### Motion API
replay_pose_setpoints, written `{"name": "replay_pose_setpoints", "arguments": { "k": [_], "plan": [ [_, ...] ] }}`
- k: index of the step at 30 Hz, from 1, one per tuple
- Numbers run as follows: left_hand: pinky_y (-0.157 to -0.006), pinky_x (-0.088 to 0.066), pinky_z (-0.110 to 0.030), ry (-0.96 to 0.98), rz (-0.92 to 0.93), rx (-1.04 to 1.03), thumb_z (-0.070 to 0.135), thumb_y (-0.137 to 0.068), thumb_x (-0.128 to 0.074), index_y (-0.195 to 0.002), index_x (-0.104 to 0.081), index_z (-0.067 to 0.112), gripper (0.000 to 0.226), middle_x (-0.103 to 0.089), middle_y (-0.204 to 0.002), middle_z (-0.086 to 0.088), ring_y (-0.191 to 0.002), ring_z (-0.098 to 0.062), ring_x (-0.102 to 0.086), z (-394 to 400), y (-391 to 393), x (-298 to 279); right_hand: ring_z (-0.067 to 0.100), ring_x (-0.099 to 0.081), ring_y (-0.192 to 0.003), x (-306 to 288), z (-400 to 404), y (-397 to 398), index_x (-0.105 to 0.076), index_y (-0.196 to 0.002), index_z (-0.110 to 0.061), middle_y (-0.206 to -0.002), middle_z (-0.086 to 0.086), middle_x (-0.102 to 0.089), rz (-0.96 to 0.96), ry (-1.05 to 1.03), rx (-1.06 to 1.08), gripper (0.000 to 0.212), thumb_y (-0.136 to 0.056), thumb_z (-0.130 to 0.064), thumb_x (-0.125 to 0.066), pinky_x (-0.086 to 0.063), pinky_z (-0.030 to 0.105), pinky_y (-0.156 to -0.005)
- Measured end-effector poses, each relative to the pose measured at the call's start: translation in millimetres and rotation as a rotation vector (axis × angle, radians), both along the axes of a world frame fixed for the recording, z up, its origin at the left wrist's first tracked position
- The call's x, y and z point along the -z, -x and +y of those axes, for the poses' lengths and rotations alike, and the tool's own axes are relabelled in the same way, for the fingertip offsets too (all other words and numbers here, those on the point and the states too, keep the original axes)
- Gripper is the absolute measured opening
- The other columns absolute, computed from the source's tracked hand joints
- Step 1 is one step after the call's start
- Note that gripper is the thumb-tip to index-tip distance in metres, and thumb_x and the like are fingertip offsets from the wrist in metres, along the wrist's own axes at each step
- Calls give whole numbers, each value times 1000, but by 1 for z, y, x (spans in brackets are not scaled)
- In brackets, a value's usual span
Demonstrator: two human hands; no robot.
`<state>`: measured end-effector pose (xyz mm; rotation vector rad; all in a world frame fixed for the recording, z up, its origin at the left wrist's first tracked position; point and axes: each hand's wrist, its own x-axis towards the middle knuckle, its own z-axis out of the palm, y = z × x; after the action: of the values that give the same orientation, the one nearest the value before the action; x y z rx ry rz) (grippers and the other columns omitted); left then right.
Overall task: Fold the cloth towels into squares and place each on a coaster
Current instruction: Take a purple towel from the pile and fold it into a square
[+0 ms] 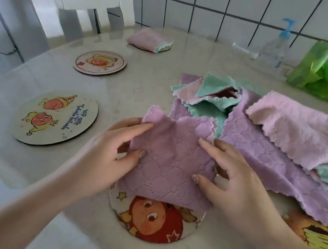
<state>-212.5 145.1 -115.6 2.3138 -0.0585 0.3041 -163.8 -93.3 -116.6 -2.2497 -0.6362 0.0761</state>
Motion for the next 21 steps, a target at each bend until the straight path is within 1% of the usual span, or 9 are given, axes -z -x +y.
{"name": "replay_pose_setpoints", "arguments": {
  "k": [3,5,8,11,13,15,17,19,21],
  "plan": [
    [-91,-41,-7,222,101,-5,7,-86,-61,-123,-47,47,56,-47,-128,32,-109,12,-52,8,-32,-16,-30,-23,-119,-7,8,-32,-39,-124,-57,-113,-61,-22,126,-128,3,60,-81,-27,-68,-24,1,-99],
    [-91,-48,-17,427,182,-38,3,-86,-60,-123,-50,45,57,-53,-126,26,-106,7,-57,10,-49,-24,-28,-26,-119,-16,17,-45,-37,-126,-56,-115,-60,-22,154,-144,-2,62,-82,-26,-67,-25,4,-101],
    [-90,-52,-34,802,382,-112,-6,-84,-56,-125,-54,34,57,-60,-123,11,-104,-7,-63,22,-78,-37,-18,-50,-98,-39,31,-65,-33,-129,-57,-122,-47,-30,272,-108,22,65,-83,-25,-66,-42,8,-86],
    [-84,-55,-37,1083,533,-162,-16,-83,-50,-123,-56,21,54,-66,-116,-5,-104,-23,-64,43,-99,-46,3,-56,-109,-56,50,-77,-33,-123,-63,-130,-31,-42,377,-97,49,66,-84,-22,-67,-46,27,-97],
    [-82,-56,-38,1111,577,-192,-19,-83,-48,-116,-59,17,50,-67,-110,-9,-99,-27,-65,60,-112,-53,-9,-57,-92,-59,67,-87,-39,-110,-66,-107,-29,-57,442,-110,59,61,-83,-20,-67,-47,21,-89],
    [-75,-56,-37,1087,599,-192,-20,-82,-47,-106,-61,14,44,-67,-105,-10,-90,-27,-66,82,-125,-60,-14,-52,-67,-59,90,-97,-48,-102,-62,-75,-27,-55,500,-122,79,54,-83,-16,-68,-41,10,-72],
    [-70,-55,-34,1023,613,-194,-20,-82,-47,-96,-60,10,36,-66,-100,-12,-86,-26,-65,111,-139,-65,-14,-53,-75,-59,120,-107,-55,-105,-53,-84,-26,-57,538,-143,95,47,-82,-14,-69,-37,1,-72],
    [-74,-49,-34,884,602,-190,-19,-82,-48,-87,-61,11,33,-62,-96,-11,-89,-25,-61,143,-154,-68,-14,-52,-84,-57,153,-119,-59,-114,-42,-96,-24,-57,561,-151,97,44,-82,-13,-69,-35,-3,-71],
    [-77,-47,-32,721,590,-191,-18,-82,-50,-81,-66,18,40,-63,-92,-2,-91,-21,-59,176,-170,-70,-13,-51,-69,-55,189,-133,-60,-118,-33,-84,-21,-54,568,-144,104,44,-81,-10,-69,-38,3,-66]
  ]
}}
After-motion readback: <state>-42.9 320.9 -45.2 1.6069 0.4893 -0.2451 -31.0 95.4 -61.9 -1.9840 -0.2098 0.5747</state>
